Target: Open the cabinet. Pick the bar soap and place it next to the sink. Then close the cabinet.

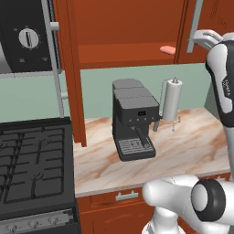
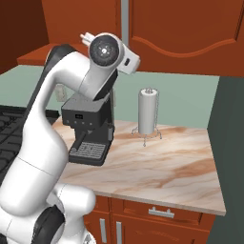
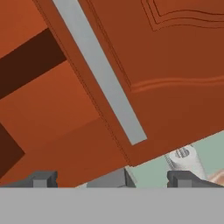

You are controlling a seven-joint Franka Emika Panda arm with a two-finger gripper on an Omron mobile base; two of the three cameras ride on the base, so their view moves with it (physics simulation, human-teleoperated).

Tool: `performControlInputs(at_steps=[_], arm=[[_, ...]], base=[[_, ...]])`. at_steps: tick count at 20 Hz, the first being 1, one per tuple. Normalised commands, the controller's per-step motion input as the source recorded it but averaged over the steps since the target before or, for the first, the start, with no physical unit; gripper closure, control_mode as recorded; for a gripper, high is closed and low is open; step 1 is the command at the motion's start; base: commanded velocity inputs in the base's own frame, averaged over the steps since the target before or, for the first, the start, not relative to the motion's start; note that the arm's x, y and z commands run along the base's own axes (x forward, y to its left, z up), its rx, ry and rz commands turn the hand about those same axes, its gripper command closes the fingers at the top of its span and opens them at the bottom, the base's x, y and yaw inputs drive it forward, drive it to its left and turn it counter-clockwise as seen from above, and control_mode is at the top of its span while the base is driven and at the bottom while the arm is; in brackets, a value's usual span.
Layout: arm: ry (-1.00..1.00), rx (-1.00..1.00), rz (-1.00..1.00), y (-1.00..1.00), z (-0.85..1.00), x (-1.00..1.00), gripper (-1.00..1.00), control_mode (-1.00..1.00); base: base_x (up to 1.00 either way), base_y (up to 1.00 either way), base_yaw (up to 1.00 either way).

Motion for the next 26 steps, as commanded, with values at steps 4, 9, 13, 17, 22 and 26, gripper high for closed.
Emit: performControlInputs(at_steps=[4,9,13,17,22,26], arm=[[0.13,0.0,0.08,-0.13,0.0,0.01,-1.0,-1.0],[0.03,0.0,0.05,0.0,0.0,0.19,-1.0,-1.0],[0.0,0.0,0.02,0.0,-0.03,0.39,-1.0,-1.0],[0.0,0.0,0.02,0.0,0.0,0.44,-1.0,-1.0],[0.02,0.0,0.01,0.0,0.0,0.21,-1.0,-1.0],[0.03,0.0,0.0,-0.04,0.0,0.13,-1.0,-1.0]], base=[[0.0,0.0,0.0],[0.0,0.0,0.0],[0.0,0.0,0.0],[0.0,0.0,0.0],[0.0,0.0,0.0],[0.0,0.0,0.0]])
